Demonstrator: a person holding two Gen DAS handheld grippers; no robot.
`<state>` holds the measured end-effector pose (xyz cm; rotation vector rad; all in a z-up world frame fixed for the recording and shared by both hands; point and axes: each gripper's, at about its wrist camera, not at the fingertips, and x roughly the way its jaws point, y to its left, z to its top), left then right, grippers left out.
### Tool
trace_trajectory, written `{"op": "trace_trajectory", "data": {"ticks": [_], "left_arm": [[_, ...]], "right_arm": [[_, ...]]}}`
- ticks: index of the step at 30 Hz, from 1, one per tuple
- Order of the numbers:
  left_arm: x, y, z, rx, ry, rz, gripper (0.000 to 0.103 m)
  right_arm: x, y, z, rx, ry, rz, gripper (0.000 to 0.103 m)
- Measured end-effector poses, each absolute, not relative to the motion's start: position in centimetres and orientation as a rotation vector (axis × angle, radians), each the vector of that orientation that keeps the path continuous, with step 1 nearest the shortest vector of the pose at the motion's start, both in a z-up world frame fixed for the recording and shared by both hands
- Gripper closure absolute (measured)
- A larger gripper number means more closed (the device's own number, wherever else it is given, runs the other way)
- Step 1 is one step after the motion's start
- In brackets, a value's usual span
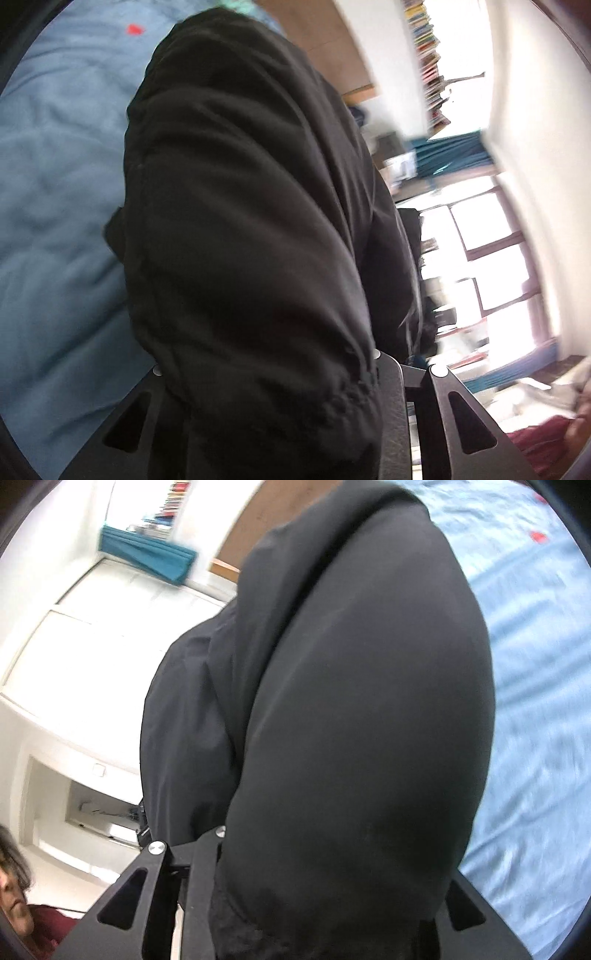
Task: Fold large clothes
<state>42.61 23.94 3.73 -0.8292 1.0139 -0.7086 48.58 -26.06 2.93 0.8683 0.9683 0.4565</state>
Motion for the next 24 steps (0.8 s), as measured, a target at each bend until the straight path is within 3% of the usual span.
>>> {"op": "trace_trajectory", "data": {"ticks": [3,5,7,10,12,20,24], "left_arm": [[42.7,25.2,0.0,-0.774,1.047,-0.624,0.072],[42.8,26.1,-1.2,-0.775,1.047,-0.596,0.065],[42.8,26.6,-1.8,-0.737,1.054,-0.538,0.045],[42.2,27.7,-1.2,-0.732,1.020,-0.482,0.038],[40.9,30.0,0.2,-0.746,0.970,-0.446,0.037],[34.9,34.0,4.3,-0.688,0.861,-0.303,0.032],[32.1,30.7,8.0,-0.611,0.829,-0.208,0.025]], "right_arm": [[48.1,-27.9,-0.7,0.876,1.008,0.402,0.077],[47.5,-29.6,-2.9,0.924,0.983,0.364,0.072],[46.9,-30.6,-3.9,0.891,0.987,0.293,0.053],[46.1,-31.6,-4.2,0.834,0.989,0.212,0.033],[44.7,-32.4,-3.9,0.819,0.966,0.186,0.027],[38.9,-34.6,1.0,0.710,0.869,0.018,0.025],[33.1,-34.5,4.7,0.666,0.846,-0.032,0.025]]}}
